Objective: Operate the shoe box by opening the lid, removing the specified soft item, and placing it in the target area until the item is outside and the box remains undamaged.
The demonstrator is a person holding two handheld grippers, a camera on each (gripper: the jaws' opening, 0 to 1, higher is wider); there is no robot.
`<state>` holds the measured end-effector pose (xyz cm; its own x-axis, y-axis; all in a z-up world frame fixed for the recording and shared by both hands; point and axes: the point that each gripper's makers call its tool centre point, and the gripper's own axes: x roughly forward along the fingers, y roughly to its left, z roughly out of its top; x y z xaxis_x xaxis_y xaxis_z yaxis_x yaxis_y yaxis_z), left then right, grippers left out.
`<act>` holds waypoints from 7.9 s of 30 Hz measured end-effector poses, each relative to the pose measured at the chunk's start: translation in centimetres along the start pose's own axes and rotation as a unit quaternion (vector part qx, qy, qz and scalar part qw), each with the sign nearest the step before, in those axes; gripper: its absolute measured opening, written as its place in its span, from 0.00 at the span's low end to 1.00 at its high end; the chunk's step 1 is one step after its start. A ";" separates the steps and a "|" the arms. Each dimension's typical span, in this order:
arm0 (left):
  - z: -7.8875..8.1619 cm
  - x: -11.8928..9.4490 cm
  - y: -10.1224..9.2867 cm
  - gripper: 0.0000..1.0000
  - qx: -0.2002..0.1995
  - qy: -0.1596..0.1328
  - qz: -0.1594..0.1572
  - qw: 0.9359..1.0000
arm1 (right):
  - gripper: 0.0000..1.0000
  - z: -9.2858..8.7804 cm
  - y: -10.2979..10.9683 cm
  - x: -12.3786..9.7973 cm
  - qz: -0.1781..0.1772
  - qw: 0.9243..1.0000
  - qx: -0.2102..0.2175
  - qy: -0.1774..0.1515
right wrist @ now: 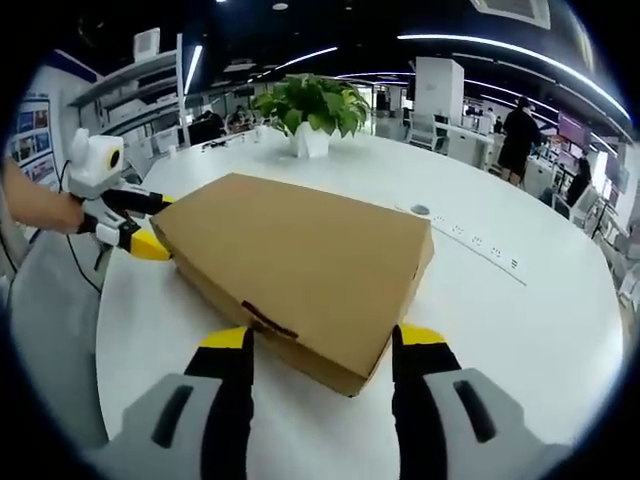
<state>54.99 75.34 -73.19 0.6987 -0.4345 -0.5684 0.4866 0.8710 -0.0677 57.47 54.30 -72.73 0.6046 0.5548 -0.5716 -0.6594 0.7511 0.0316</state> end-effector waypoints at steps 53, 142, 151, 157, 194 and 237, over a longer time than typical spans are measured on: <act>-2.7 -4.5 6.0 0.65 0.070 0.042 -0.094 0.992 | 0.42 -0.6 10.1 -0.7 -0.016 1.000 0.008 -0.007; 1.2 -10.6 8.4 0.75 0.076 0.002 -0.111 0.991 | 0.45 5.7 16.4 -3.1 -0.037 0.996 -0.020 -0.085; 3.7 -10.7 8.8 0.74 0.082 -0.034 -0.099 0.991 | 0.40 7.9 14.6 -3.6 -0.044 0.994 -0.044 -0.095; 4.9 -10.5 9.4 0.69 0.080 -0.050 -0.089 0.992 | 0.37 9.0 13.8 -3.6 -0.050 0.993 -0.056 -0.097; 10.7 -7.7 15.3 0.09 0.048 -0.084 0.017 0.995 | 0.34 13.2 9.0 -2.6 -0.072 0.988 -0.068 -0.116; 12.9 -5.1 17.7 0.00 0.027 -0.102 0.043 0.994 | 0.12 7.7 6.1 0.8 -0.091 0.994 0.013 -0.056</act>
<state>66.79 90.05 -60.89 0.8273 -0.4017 -0.3926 0.4445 0.8955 0.0204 57.35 62.05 -66.71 0.7593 0.4445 -0.4752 -0.5240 0.8507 -0.0415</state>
